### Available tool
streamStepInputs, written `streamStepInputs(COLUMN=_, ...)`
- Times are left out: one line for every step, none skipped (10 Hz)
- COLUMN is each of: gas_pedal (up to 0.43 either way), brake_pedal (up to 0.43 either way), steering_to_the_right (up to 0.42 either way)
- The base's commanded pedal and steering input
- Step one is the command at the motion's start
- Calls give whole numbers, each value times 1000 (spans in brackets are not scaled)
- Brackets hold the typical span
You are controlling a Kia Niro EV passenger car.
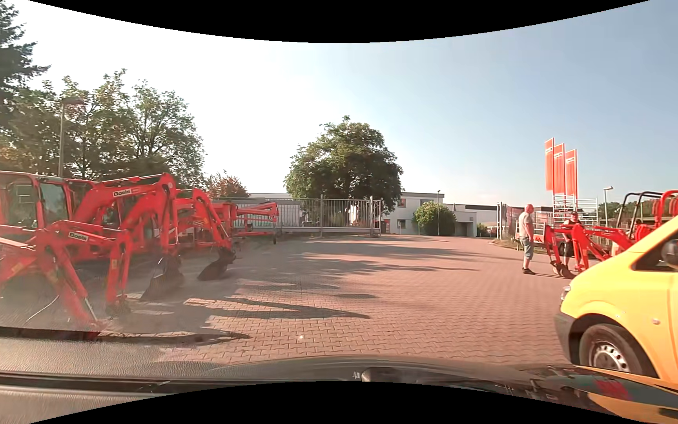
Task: Follow the waypoints while adhering to traffic rules and regulations
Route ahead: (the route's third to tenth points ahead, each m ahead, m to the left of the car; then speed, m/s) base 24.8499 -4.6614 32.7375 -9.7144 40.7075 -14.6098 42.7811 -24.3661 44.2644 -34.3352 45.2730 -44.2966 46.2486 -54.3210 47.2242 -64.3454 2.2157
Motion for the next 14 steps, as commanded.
streamStepInputs(gas_pedal=47, brake_pedal=0, steering_to_the_right=-245)
streamStepInputs(gas_pedal=47, brake_pedal=0, steering_to_the_right=-185)
streamStepInputs(gas_pedal=47, brake_pedal=0, steering_to_the_right=-148)
streamStepInputs(gas_pedal=47, brake_pedal=0, steering_to_the_right=-109)
streamStepInputs(gas_pedal=47, brake_pedal=0, steering_to_the_right=-85)
streamStepInputs(gas_pedal=47, brake_pedal=0, steering_to_the_right=-57)
streamStepInputs(gas_pedal=47, brake_pedal=0, steering_to_the_right=-32)
streamStepInputs(gas_pedal=59, brake_pedal=0, steering_to_the_right=-1)
streamStepInputs(gas_pedal=59, brake_pedal=0, steering_to_the_right=26)
streamStepInputs(gas_pedal=67, brake_pedal=0, steering_to_the_right=48)
streamStepInputs(gas_pedal=79, brake_pedal=0, steering_to_the_right=70)
streamStepInputs(gas_pedal=79, brake_pedal=0, steering_to_the_right=90)
streamStepInputs(gas_pedal=79, brake_pedal=0, steering_to_the_right=110)
streamStepInputs(gas_pedal=79, brake_pedal=0, steering_to_the_right=130)
